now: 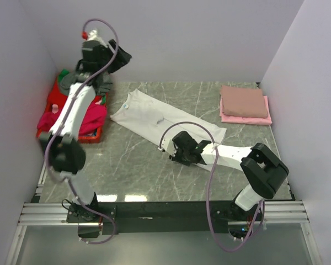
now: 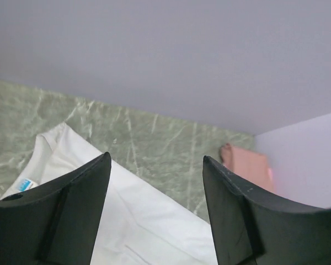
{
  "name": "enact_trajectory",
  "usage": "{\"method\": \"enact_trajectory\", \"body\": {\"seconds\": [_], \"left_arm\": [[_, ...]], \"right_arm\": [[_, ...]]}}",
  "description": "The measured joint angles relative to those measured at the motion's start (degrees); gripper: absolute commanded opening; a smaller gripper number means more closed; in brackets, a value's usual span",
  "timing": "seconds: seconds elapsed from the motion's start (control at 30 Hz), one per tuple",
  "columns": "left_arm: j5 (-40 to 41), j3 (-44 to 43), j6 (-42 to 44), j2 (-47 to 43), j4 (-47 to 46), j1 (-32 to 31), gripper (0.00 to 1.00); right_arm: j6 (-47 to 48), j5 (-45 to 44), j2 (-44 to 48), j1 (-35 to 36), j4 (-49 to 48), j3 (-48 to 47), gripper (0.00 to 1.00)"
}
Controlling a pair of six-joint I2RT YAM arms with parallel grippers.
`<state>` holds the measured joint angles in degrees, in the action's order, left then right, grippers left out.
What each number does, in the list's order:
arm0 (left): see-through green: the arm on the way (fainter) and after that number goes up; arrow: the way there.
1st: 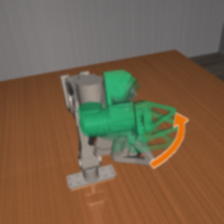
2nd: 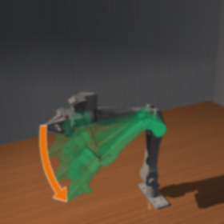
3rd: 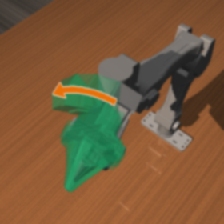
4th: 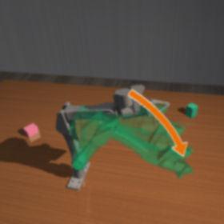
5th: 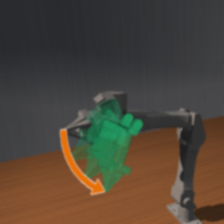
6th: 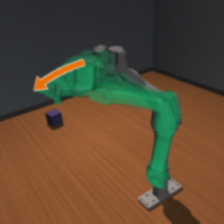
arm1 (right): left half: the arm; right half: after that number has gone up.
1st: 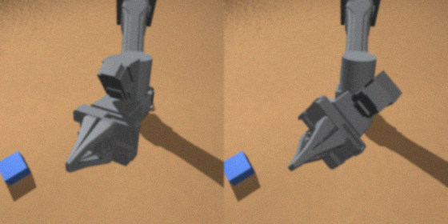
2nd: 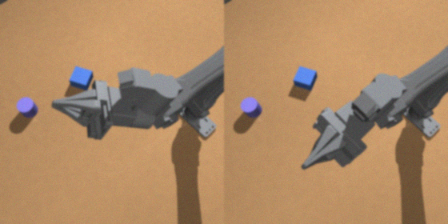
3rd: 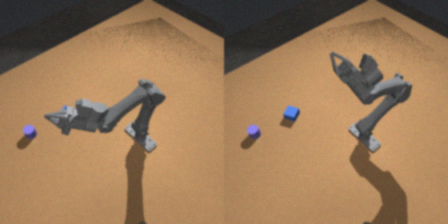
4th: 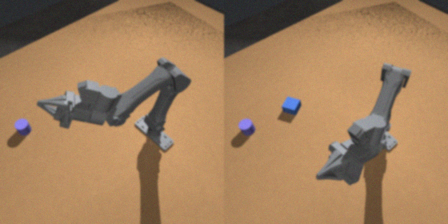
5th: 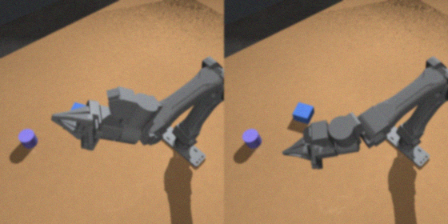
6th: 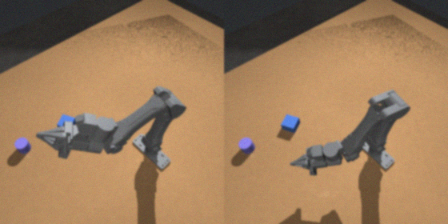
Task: Fold and stack the t-shirts
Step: Fold the tshirt
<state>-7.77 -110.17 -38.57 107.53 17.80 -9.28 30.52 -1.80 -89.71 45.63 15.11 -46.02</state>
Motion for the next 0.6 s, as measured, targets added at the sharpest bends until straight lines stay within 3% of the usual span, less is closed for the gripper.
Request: {"method": "enact_trajectory", "body": {"seconds": [0.1, 0.13, 0.23, 0.37, 0.6], "left_arm": [[2.2, 11.1, 1.9, -15.5, -3.7, 0.2, 0.75], [2.7, 13.9, 2.3, -18.9, -4.0, 0.3, 0.76], [4.3, 26.0, 4.0, -31.9, -6.3, 0.3, 0.81], [4.7, 42.1, 4.5, -43.9, -6.8, 0.4, 0.94], [3.6, 65.4, 1.4, -53.0, -2.7, 0.7, 0.95]], "right_arm": [[-1.1, -2.2, -1.4, 0.1, -0.9, -0.6, 0.27], [-1.2, -2.6, -1.5, 0.2, -1.0, -0.6, 0.19], [-1.9, -3.6, -1.7, 0.4, -1.0, -0.5, 0.07], [-1.9, -3.8, -1.6, 2.2, -0.5, -0.4, 0.02], [-3.2, -0.2, -1.4, 15.1, 1.4, -1.2, 0.02]]}}
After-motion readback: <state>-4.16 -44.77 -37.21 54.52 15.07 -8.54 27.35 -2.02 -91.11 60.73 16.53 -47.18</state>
